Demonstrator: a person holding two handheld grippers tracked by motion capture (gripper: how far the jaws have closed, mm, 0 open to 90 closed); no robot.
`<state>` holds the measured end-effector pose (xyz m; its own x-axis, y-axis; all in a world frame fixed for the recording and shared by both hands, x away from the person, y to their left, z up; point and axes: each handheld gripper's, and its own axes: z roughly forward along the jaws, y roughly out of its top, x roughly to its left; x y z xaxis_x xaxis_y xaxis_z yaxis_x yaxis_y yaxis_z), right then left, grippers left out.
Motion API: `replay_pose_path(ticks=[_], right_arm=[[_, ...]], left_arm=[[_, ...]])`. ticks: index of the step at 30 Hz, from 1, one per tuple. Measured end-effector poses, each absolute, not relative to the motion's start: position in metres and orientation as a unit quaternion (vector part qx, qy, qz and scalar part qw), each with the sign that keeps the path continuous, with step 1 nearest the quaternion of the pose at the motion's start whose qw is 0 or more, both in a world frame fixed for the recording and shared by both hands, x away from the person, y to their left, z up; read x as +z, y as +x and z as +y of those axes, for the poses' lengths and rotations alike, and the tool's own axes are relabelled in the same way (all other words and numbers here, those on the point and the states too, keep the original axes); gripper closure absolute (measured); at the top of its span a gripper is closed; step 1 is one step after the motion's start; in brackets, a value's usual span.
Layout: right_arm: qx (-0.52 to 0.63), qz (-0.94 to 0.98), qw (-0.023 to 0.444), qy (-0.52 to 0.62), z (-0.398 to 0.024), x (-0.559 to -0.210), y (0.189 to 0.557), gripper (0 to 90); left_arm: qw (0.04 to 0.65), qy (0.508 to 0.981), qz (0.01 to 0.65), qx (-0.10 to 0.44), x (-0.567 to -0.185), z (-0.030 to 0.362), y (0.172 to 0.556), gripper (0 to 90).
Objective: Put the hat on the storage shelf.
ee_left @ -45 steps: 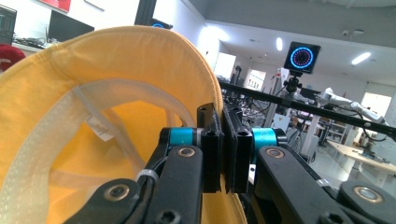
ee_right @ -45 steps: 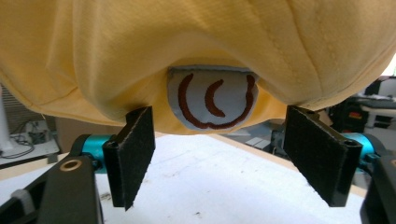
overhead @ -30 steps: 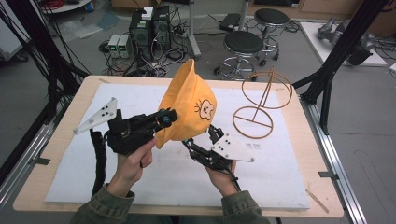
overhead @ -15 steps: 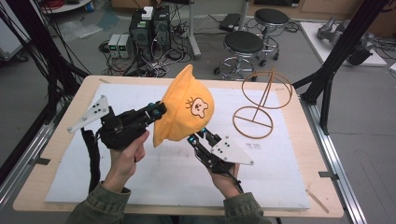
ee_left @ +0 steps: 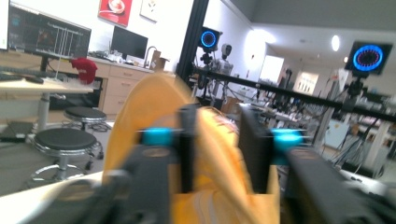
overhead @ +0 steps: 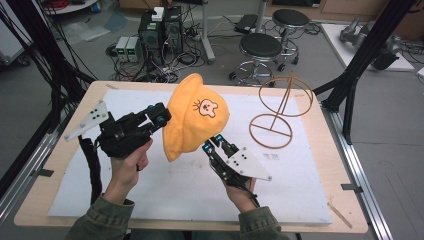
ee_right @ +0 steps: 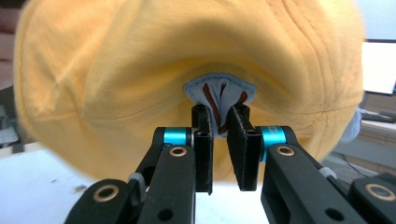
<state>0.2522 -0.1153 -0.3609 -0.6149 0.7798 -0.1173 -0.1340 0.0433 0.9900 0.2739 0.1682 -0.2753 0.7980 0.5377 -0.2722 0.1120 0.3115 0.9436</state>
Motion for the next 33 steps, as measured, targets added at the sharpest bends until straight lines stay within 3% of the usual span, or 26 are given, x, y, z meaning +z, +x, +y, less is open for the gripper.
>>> replay_pose_path(ticks=[10, 18, 33], right_arm=[[0.637, 0.622, 0.363, 0.273, -0.122, -0.362, 0.254, 81.3], [0.637, 0.617, 0.368, 0.280, -0.126, -0.361, 0.256, 81.2], [0.639, 0.605, 0.376, 0.291, -0.140, -0.358, 0.254, 80.8]], left_arm=[[0.749, 0.569, 0.307, 0.147, -0.285, 0.172, 0.281, 45.9], [0.729, 0.588, 0.307, 0.169, -0.291, 0.172, 0.281, 41.0], [0.685, 0.564, 0.374, 0.271, -0.313, 0.195, 0.278, 34.7]])
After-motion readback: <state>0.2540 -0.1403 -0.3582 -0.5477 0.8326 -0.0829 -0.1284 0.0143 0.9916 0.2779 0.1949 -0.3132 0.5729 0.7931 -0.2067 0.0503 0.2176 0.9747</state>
